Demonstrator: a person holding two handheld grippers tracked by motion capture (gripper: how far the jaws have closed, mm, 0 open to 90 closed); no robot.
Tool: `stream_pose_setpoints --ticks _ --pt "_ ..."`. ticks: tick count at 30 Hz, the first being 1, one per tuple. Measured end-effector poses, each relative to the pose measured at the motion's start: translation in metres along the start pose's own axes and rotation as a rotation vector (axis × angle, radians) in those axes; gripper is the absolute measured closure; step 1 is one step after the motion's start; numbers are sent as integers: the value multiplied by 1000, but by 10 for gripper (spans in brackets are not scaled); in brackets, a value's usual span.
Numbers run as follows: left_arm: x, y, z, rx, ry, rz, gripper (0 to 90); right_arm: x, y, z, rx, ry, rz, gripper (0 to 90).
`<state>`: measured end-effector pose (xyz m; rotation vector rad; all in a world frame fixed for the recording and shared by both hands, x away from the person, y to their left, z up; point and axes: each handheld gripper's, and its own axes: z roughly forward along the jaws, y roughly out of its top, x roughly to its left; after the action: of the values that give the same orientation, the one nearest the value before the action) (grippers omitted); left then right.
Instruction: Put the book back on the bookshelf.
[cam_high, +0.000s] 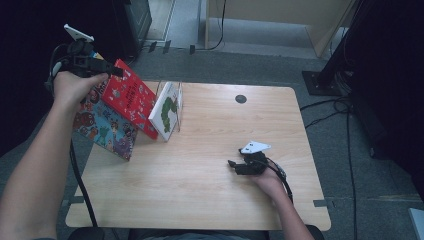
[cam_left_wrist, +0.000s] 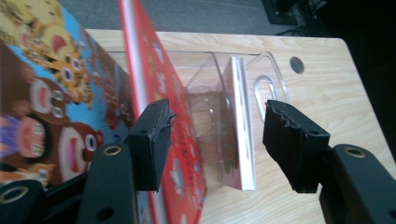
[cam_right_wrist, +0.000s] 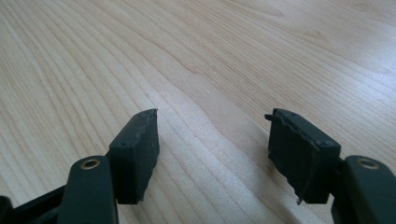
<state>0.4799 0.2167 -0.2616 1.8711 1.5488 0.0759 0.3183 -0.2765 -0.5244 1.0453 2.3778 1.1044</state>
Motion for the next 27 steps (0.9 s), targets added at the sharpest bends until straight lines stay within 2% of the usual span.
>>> stream_pose_setpoints --ticks 2,5,9,12,16,18,20,24,27 --pt "-3 -3 0 8 -7 2 423 0 0 0 1 2 -2 318" --pt "-10 -7 1 16 1 30 426 0 0 0 5 9 -3 305" --pt "-21 -12 -1 13 -21 54 421 -1 1 1 6 12 -8 289" --pt "-28 -14 0 20 -29 58 411 -2 2 2 8 14 -10 280" --pt "-39 -22 2 21 -32 95 405 -4 3 3 11 17 -9 274" --pt "-40 -27 5 23 -78 77 405 -5 3 4 10 19 -11 272" --pt "-43 -32 7 28 -68 87 404 -5 4 4 10 22 -17 268" --pt "-45 -44 10 25 -83 96 404 -7 4 5 10 23 -19 267" --pt "-48 -54 11 24 -78 110 404 -8 5 5 11 27 -21 267"
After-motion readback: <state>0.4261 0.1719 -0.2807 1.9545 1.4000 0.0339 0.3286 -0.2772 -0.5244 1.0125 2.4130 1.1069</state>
